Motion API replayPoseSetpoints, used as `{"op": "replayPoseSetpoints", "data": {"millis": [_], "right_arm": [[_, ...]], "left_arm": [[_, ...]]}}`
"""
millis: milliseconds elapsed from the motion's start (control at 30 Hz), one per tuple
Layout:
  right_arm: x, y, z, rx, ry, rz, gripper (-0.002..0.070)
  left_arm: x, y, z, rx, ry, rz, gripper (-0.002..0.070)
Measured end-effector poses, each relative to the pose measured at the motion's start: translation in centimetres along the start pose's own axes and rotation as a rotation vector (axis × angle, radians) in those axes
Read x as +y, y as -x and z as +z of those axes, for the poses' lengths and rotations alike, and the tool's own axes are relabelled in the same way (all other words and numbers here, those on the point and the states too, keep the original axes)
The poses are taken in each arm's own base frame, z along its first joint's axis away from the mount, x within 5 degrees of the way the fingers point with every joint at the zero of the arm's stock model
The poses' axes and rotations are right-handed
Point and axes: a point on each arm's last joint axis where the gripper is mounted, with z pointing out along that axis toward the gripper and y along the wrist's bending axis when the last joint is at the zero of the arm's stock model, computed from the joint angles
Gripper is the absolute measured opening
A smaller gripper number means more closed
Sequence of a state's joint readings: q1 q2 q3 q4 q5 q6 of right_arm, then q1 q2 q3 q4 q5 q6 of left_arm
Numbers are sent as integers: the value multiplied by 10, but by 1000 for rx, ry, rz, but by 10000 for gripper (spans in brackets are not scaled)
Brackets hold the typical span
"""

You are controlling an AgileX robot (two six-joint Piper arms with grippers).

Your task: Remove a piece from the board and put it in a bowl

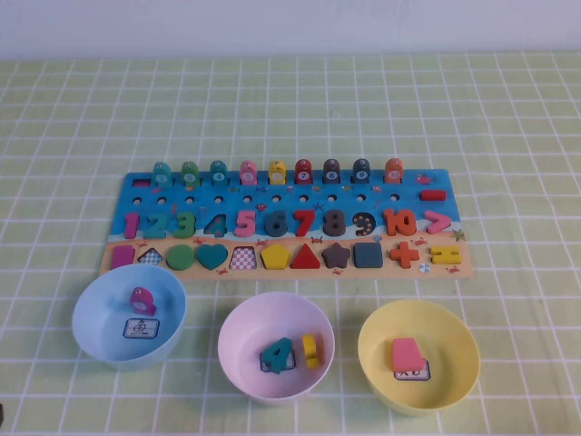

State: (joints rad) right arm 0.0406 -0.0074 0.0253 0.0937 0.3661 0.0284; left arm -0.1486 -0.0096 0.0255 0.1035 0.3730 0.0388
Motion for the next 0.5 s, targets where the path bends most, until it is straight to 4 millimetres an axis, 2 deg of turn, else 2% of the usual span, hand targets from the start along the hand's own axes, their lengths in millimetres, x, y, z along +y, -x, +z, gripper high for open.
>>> {"op": "replayPoseSetpoints", "data": {"millis": [500], "right_arm": [[0, 0, 0, 0, 4, 10, -17]], "left_arm": [[0, 0, 0, 0, 0, 0, -5]]}}
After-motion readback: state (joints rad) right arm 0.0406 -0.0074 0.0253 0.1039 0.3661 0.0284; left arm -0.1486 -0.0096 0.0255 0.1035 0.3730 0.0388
